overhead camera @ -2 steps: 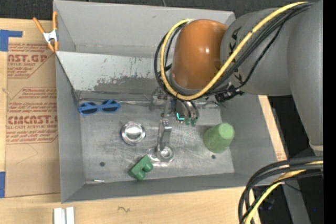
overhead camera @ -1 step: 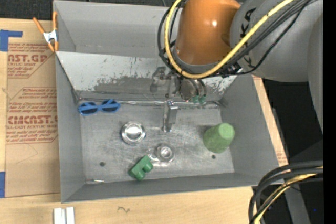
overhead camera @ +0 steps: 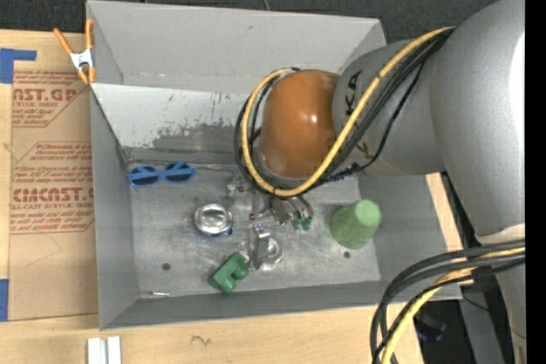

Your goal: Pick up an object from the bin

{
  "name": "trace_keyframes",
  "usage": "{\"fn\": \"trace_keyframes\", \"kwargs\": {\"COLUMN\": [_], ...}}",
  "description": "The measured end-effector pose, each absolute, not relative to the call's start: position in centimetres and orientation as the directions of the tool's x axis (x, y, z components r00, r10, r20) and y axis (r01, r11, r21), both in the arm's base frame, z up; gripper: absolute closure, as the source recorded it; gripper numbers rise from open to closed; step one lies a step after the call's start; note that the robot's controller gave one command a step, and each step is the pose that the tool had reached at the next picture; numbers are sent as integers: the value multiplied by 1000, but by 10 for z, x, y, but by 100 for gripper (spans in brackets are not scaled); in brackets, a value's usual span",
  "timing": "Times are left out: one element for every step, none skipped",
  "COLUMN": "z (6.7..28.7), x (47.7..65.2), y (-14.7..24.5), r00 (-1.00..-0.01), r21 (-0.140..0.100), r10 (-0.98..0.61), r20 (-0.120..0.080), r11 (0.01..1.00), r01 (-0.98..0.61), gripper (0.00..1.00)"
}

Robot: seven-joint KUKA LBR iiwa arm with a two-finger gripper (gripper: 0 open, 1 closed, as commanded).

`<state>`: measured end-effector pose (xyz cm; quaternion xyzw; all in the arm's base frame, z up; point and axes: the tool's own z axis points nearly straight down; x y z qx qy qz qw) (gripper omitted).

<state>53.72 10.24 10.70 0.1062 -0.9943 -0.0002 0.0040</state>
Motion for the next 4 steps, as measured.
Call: {"fn": "trace_keyframes", "kwargs": {"z": [75, 161, 82, 83], "x": [532, 555, 517, 517], "y": [117, 123, 126, 127], "r00": [-913, -809, -613, -613], "r21": [1, -2, -5, -3], "r10": [-408, -588, -790, -790], "r20": [-3, -8, -13, -13], "r11": [913, 809, 613, 613], "r01": [-408, -588, -790, -790], "gripper": [0, 0, 0, 100]}}
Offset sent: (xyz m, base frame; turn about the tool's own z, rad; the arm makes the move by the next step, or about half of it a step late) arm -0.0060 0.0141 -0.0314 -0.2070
